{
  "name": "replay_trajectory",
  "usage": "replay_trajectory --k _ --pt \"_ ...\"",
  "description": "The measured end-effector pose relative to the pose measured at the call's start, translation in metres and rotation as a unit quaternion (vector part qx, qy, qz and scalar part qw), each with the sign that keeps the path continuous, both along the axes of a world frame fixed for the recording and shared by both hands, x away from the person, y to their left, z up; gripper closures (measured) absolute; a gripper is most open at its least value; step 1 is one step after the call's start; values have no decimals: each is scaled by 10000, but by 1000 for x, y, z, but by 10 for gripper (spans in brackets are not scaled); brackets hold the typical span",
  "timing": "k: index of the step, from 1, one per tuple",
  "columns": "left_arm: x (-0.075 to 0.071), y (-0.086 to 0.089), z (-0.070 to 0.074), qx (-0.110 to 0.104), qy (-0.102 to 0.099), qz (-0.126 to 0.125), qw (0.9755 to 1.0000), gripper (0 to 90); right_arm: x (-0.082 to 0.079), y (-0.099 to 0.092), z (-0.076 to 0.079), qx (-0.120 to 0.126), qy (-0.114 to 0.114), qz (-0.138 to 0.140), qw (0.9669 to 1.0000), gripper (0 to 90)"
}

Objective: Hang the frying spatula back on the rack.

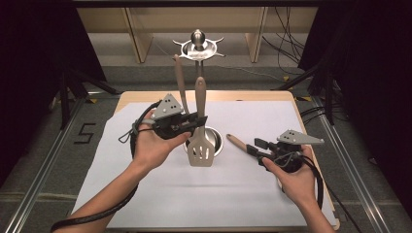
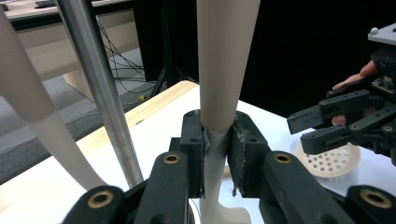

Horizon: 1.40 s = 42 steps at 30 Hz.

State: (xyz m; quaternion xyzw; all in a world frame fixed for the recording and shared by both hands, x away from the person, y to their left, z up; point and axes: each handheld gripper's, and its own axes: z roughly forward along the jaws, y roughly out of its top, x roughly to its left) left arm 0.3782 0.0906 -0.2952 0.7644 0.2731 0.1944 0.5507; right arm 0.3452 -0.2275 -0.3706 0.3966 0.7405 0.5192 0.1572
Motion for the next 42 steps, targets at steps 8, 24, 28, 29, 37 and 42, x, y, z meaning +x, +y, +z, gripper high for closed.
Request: replay_trajectory --k 8,24,28,29,37,42 --pt "10 2 11 211 -230 -73 9995 762 0 0 0 -34 46 15 10000 583" --pt "23 1 17 222 -157 -56 9996 762 1 -1 0 -57 -107 -6 9999 583" --pt "26 1 16 178 -74 -37 9998 762 1 0 1 55 -13 19 10000 583" --pt "27 1 16 185 -64 -30 9998 762 0 0 1 71 55 23 10000 583" --pt "33 1 16 144 23 28 9999 762 2 -1 -1 47 16 18 10000 583" --pt "37 1 16 121 66 54 9999 762 -1 0 0 129 197 -63 9997 583"
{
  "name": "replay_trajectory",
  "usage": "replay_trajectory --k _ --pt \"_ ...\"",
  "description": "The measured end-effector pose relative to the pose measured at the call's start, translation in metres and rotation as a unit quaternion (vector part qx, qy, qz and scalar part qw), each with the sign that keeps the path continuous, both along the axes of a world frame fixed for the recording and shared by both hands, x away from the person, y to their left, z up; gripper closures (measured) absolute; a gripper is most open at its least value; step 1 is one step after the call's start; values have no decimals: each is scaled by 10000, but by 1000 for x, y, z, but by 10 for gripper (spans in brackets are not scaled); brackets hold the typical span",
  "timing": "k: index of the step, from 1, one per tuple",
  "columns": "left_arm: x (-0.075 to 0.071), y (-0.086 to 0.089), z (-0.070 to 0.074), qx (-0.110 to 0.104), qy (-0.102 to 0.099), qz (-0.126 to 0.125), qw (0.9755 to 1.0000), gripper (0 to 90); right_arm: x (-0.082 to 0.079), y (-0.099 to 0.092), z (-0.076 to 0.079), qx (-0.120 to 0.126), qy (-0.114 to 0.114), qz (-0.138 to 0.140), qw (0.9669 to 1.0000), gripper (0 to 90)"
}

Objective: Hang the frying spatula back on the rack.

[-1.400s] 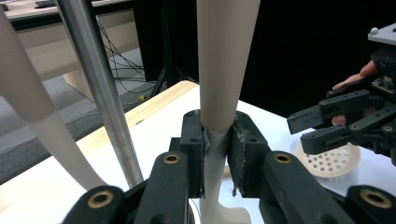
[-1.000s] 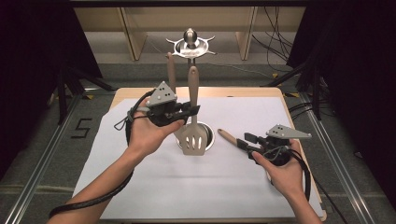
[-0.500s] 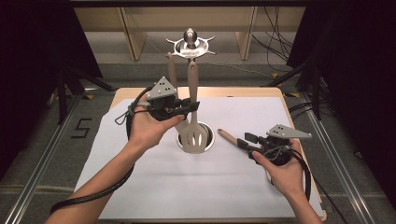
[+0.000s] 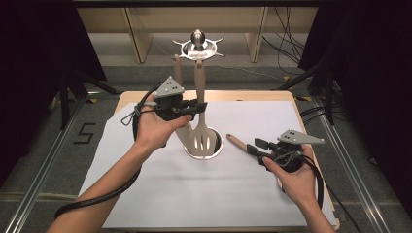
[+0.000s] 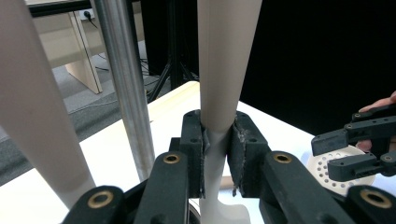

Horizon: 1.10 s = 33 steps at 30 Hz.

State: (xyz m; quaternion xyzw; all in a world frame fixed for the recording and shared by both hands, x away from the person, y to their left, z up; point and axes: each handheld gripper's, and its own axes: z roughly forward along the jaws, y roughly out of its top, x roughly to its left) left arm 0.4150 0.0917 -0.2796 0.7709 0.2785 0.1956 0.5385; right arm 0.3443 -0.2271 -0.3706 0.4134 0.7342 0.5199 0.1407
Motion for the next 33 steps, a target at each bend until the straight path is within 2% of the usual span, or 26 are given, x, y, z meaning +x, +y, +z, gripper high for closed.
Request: replay_trajectory --k 8,11,14,15,18,19,21,27,32,33 --pt "5 0 -2 43 10 -7 10000 762 0 0 0 6 -27 30 10000 583" --pt "5 -2 -3 -20 88 39 10000 762 0 0 0 6 -4 16 10000 583" --pt "7 -2 -3 25 31 9 10000 762 0 -1 0 5 2 13 10000 583" --pt "7 -2 -3 11 32 17 10000 761 1 -1 -1 -38 -82 33 10000 582" --pt "7 -3 -4 -43 64 42 10000 761 0 -1 0 -18 19 -6 10000 582" --pt "7 -3 -5 -62 72 43 9999 760 2 -3 0 -126 -126 31 9998 582" --pt "7 -3 -5 -72 46 33 10000 759 2 -2 -1 -51 -61 40 10000 581" --pt "7 0 -6 -2 -89 61 9999 756 4 -3 -2 -194 -273 40 9994 579" --pt "5 0 -8 -52 -117 83 9999 750 3 -3 -3 -216 -189 26 9996 577" --pt "5 1 -8 -41 -148 68 9999 740 4 -2 -4 -147 -212 64 9996 576"
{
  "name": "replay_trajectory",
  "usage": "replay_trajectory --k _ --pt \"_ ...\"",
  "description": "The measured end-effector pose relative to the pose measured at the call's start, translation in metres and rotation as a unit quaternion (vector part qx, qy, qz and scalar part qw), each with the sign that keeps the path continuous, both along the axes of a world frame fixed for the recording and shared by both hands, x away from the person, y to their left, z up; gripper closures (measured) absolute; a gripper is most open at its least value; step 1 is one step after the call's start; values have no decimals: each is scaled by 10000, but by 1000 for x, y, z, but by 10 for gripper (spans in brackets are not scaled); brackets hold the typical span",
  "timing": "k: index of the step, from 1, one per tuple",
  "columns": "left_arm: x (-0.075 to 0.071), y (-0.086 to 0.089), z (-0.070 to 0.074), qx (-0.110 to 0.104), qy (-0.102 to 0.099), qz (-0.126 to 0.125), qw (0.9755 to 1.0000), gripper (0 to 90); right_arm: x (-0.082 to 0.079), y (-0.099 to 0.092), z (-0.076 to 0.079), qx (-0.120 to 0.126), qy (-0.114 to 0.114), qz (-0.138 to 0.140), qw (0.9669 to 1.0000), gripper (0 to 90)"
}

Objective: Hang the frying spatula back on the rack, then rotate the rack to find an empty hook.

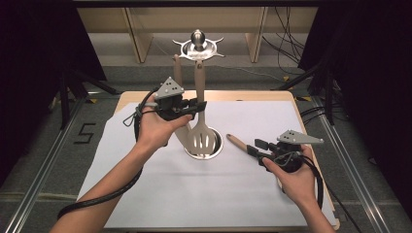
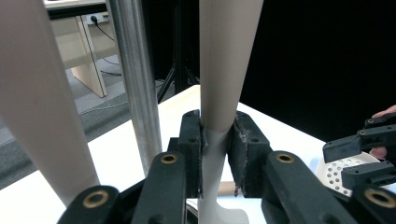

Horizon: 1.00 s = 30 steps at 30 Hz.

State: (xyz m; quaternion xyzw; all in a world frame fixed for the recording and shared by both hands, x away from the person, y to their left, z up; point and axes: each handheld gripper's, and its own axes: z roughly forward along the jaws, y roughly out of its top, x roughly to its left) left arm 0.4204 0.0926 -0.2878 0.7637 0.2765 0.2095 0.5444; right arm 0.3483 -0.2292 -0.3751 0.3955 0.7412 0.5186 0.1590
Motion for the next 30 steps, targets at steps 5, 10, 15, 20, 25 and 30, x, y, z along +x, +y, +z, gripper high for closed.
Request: replay_trajectory --k 5,10,15,20,25,30 --pt "-14 4 -3 -228 23 92 9997 633 0 -3 -1 -40 68 -40 10000 573" --pt "-28 23 -1 -193 -238 25 9995 677 -1 -9 -2 23 195 -137 9997 569" --pt "-36 40 9 -380 -461 213 9980 834 1 -16 -1 -60 211 -214 9995 570" --pt "-35 49 22 -611 -464 382 9963 890 4 -16 -5 -72 224 -224 9995 571" --pt "-35 50 28 -686 -591 505 9946 891 4 -14 -6 -72 305 -165 9994 574" --pt "-33 49 36 -787 -682 573 9929 890 2 -16 -6 45 305 -176 9994 576"
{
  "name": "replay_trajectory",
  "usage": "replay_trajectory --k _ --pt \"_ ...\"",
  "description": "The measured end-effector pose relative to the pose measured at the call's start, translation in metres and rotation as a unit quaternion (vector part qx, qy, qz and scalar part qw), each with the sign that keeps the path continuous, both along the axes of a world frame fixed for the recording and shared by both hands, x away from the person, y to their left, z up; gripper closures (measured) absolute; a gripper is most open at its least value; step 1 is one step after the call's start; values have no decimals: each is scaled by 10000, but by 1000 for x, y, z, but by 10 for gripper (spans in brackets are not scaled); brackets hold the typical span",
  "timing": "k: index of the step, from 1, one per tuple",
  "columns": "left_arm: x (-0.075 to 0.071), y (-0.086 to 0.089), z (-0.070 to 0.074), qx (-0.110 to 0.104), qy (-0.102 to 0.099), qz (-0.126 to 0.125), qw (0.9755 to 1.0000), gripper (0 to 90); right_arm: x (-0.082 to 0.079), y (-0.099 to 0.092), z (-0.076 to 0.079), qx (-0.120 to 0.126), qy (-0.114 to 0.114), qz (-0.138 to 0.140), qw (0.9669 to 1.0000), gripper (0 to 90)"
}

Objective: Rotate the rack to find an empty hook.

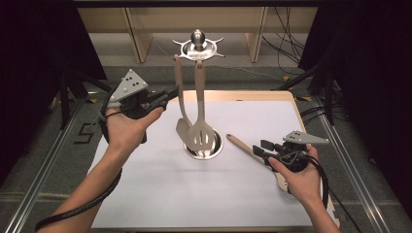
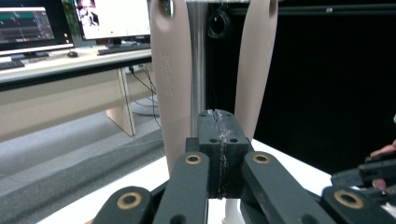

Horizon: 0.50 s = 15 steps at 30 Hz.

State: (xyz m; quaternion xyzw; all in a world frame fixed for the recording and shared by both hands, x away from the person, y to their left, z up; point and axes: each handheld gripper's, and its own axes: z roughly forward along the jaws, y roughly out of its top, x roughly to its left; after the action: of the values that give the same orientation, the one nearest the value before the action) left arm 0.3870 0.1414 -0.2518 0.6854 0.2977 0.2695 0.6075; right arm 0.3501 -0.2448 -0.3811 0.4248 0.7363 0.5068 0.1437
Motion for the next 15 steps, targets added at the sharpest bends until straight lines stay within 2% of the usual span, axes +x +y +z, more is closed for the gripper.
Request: replay_trajectory --k 1,2,3,4,5,6,7,8,11,12,13,15 --pt "0 0 2 -39 -13 -16 10000 890 2 -2 -1 -64 -101 26 9999 576" --pt "0 -1 4 -93 -1 -13 10000 890 1 -3 0 -79 -63 7 9999 575" --pt "1 -1 6 -129 -34 -2 9999 890 -1 -2 0 40 136 -43 9999 576" --pt "3 -1 8 -140 -111 4 9998 890 0 -3 0 33 135 -64 9999 577" --pt "4 -1 10 -188 -68 7 9998 890 0 -4 0 -31 151 -94 9998 577" --pt "5 -1 12 -219 -84 28 9997 890 2 -3 -1 41 90 -77 9999 578" --pt "7 0 15 -247 -107 46 9996 891 2 -4 -1 -1 86 -90 9999 579" --pt "8 0 17 -293 -123 65 9995 892 0 -3 0 21 166 -109 9998 581" --pt "10 1 25 -339 -192 136 9991 893 0 -1 -2 20 64 -47 10000 583" --pt "10 1 27 -385 -229 152 9989 892 -2 0 -1 -13 158 -60 9999 583" --pt "11 1 29 -412 -245 158 9987 893 0 -2 -3 -103 -37 27 9999 583" --pt "12 1 32 -453 -265 177 9985 893 -1 -2 -2 -108 -6 2 9999 583"
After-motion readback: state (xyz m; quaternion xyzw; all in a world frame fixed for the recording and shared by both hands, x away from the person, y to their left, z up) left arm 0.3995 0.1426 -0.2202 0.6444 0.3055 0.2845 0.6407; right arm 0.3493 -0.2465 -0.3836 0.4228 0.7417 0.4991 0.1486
